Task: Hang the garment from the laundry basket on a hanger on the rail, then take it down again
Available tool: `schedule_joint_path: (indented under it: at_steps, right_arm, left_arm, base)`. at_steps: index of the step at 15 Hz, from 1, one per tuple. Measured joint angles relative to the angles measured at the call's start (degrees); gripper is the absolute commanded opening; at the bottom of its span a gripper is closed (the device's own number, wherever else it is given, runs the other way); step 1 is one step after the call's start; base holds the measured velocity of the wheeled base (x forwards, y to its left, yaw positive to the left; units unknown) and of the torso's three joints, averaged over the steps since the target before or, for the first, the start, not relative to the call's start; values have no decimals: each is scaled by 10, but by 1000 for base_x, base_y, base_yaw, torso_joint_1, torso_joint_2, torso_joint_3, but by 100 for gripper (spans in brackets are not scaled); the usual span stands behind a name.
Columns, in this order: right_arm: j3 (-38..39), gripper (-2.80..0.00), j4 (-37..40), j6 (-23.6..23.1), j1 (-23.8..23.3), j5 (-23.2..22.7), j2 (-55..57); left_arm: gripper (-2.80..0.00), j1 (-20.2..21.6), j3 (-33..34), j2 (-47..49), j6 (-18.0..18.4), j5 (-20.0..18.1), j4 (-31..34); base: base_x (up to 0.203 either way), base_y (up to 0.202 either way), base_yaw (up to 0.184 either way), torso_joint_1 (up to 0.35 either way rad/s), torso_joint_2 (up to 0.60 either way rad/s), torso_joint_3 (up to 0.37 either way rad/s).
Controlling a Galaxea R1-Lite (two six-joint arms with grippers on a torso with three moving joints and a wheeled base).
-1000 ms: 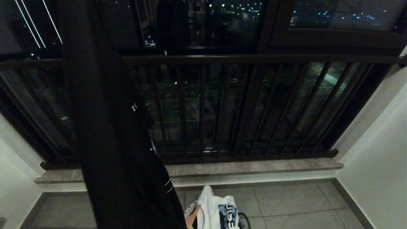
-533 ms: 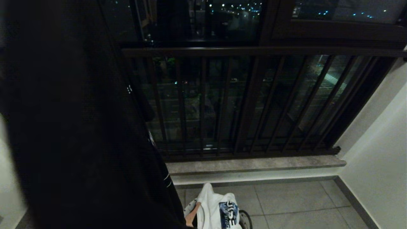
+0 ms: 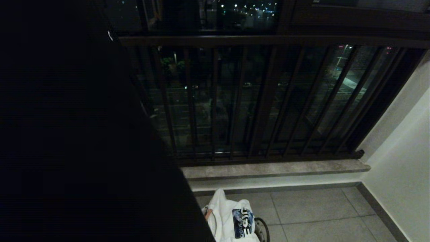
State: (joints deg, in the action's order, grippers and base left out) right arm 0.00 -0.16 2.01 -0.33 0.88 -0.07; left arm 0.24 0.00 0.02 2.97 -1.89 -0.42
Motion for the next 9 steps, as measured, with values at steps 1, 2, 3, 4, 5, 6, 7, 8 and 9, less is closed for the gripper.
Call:
schedule_joint_path:
  at_steps: [1, 2, 3, 4, 5, 6, 7, 8, 9]
  right_arm:
    - [0, -280, 0, 0, 0, 0, 0]
    - [0, -280, 0, 0, 0, 0, 0]
    - [0, -280, 0, 0, 0, 0, 0]
    - [0, -280, 0, 0, 0, 0, 0]
    - [0, -280, 0, 0, 0, 0, 0]
    - [0, -280, 0, 0, 0, 0, 0]
    - [0, -280, 0, 0, 0, 0, 0]
    - [0, -280, 0, 0, 0, 0, 0]
    - [0, -280, 0, 0, 0, 0, 0]
  left_arm:
    - [-280, 0, 0, 0, 0, 0, 0]
    - [-280, 0, 0, 0, 0, 0, 0]
    - [-280, 0, 0, 0, 0, 0, 0]
    - [-280, 0, 0, 0, 0, 0, 0]
    - [-280, 0, 0, 0, 0, 0, 0]
    - [-280, 0, 0, 0, 0, 0, 0]
    - [-280, 0, 0, 0, 0, 0, 0]
    - [-280, 0, 0, 0, 0, 0, 0]
    - [-280, 0, 0, 0, 0, 0, 0]
  base:
    - [0, 0, 0, -201, 540, 347]
    - [0, 0, 0, -195, 540, 347]
    - [0, 0, 0, -203, 528, 344]
    - [0, 0, 0, -178, 527, 354]
    - [0, 0, 0, -165, 528, 359]
    - [0, 0, 0, -160, 503, 349]
    - [0, 0, 0, -156, 513, 361]
    - [0, 0, 0, -152, 507, 349]
    - [0, 0, 0, -140, 498, 357]
